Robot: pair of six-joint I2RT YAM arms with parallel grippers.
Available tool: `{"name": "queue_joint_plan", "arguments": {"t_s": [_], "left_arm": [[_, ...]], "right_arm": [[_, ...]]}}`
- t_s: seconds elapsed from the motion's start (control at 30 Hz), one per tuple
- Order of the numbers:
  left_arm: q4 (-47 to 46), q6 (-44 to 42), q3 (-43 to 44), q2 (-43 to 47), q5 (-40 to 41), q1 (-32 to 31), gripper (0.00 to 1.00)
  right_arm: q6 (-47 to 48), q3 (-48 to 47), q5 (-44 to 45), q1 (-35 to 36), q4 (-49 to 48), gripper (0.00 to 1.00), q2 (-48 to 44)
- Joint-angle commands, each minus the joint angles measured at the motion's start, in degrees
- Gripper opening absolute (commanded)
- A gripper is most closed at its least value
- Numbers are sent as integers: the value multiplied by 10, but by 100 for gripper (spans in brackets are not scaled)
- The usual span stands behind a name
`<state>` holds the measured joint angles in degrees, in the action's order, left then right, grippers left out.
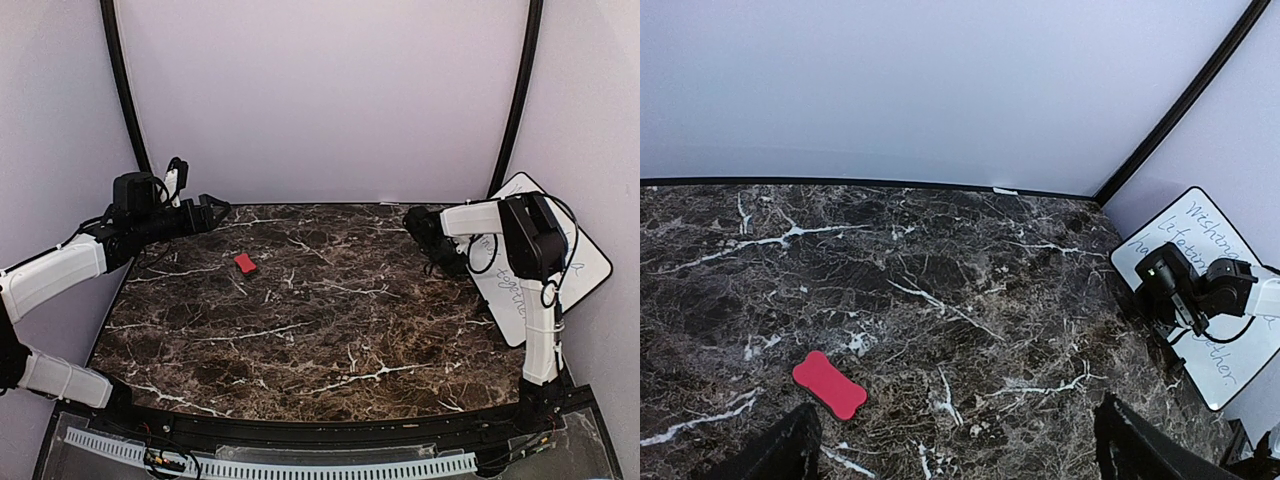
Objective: Erase the whiteboard
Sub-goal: Move the whiteboard to the center of the board.
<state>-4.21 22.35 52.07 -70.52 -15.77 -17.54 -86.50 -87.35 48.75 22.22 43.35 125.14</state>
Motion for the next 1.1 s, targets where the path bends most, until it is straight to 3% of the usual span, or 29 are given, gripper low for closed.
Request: {"name": "queue_joint_plan", "arguments": {"t_s": [0.0, 0.07, 0.57, 1.07], "left_arm": [[-12, 3, -6, 4, -9, -2, 94], [-12, 3, -6, 4, -9, -2, 94], [-8, 5, -5, 6, 1, -1, 94], [10, 6, -5, 21, 56, -1, 94]], "right_arm": [[-4, 9, 0, -2, 21, 6, -6], [-4, 9, -1, -1, 23, 0, -8], [15, -20, -6, 83, 5, 0, 8], [75, -138, -10, 202, -15, 0, 95]]}}
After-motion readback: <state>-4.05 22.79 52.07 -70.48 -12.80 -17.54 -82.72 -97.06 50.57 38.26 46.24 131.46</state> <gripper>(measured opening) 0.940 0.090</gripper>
